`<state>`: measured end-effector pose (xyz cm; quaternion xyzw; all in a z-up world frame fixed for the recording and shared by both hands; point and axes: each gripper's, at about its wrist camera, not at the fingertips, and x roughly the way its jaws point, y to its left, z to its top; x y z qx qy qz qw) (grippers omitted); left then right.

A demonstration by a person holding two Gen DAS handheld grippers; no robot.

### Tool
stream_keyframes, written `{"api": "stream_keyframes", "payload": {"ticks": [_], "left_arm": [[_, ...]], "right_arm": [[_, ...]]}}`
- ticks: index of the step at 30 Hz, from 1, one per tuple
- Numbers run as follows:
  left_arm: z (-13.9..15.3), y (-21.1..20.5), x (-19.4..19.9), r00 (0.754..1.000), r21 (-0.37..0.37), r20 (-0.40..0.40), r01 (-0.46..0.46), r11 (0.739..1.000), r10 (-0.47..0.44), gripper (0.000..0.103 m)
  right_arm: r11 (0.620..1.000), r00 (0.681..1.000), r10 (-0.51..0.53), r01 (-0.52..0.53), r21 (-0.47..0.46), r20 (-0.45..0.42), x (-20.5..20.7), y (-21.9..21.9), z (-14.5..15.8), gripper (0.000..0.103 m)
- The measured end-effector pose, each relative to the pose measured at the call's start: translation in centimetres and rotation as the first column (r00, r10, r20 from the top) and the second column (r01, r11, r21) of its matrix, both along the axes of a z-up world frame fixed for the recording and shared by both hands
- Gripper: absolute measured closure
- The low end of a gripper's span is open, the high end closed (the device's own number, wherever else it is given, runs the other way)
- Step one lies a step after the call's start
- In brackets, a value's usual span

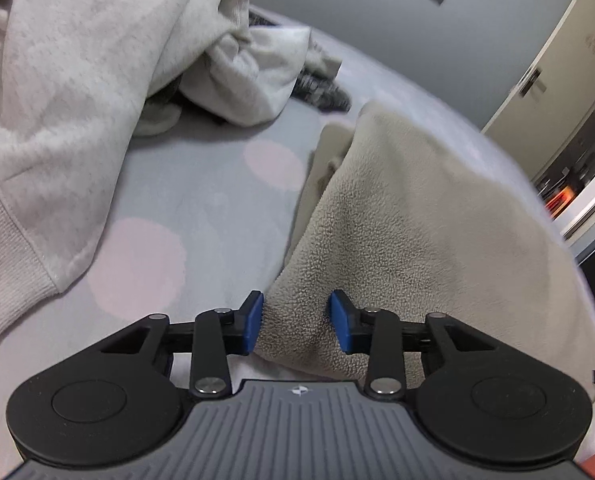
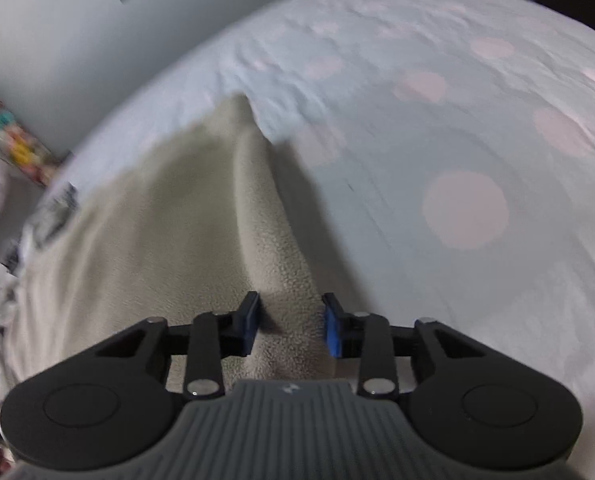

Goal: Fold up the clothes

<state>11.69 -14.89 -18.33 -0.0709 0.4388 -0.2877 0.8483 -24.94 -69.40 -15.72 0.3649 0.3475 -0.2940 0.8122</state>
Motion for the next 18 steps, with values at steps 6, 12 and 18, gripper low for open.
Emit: {"api": "stream_keyframes", "payload": {"ticks": [6, 12, 18], "left_arm": [[-1.1, -1.1, -0.2, 1.0, 0.085, -0.002, 0.022, 0.996, -0.022, 0.07], [-0.7, -0.3, -0.4, 1.0, 0.061, 0.001, 0.028, 0.998, -0.028, 0.069], [1.8, 1.0, -1.6, 0.997, 0.047, 0.071, -0.022, 0.999, 0.019, 0.067]], "right_arm": [[0.999, 0.977, 0.052, -0.054, -0.002, -0.208, 2.9, 0.0, -1.9, 0.068], [1.0, 0.983, 0.005, -0.004, 0.004, -0.186, 1.6, -0.3, -1.6, 0.066], [0.968, 0.991, -0.113, 0.092, -0.235, -0.076, -1.3, 2.1, 1.9, 0.059]]}}
